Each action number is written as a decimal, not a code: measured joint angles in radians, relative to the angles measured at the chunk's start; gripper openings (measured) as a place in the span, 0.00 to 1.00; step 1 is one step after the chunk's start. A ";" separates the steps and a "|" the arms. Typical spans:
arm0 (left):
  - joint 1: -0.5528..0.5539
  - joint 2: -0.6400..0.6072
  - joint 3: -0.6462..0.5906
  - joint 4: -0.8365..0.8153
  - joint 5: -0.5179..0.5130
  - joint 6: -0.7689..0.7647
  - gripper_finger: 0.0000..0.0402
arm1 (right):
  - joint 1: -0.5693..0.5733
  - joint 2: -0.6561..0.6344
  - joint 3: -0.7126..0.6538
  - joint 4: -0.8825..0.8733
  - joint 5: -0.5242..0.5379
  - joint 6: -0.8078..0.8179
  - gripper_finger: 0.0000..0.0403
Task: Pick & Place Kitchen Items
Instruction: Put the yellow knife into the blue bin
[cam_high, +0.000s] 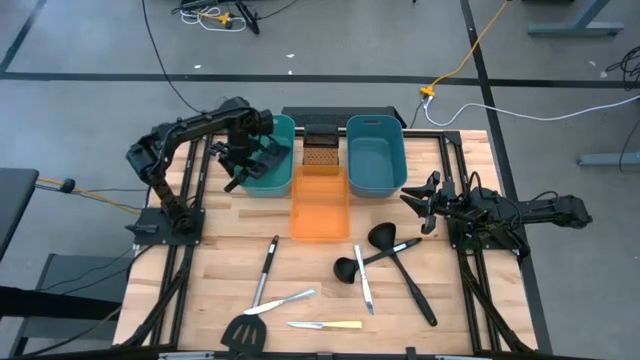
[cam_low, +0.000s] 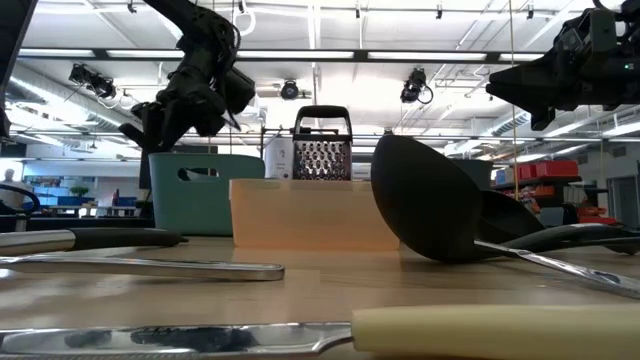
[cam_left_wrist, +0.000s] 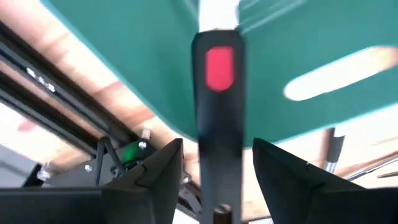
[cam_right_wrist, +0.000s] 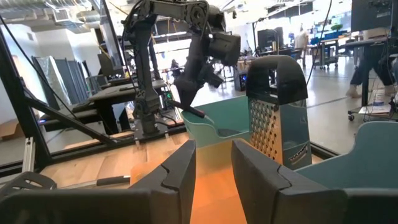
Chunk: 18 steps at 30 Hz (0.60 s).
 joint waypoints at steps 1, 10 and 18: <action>0.000 -0.009 0.021 -0.005 0.000 0.003 0.51 | 0.000 0.000 0.000 0.000 0.000 0.000 0.28; -0.004 -0.103 0.343 -0.005 0.024 0.002 0.52 | 0.000 0.000 0.000 0.000 0.000 0.000 0.28; -0.122 -0.226 0.524 -0.003 -0.162 0.040 0.35 | 0.000 0.000 0.000 0.000 0.000 0.000 0.28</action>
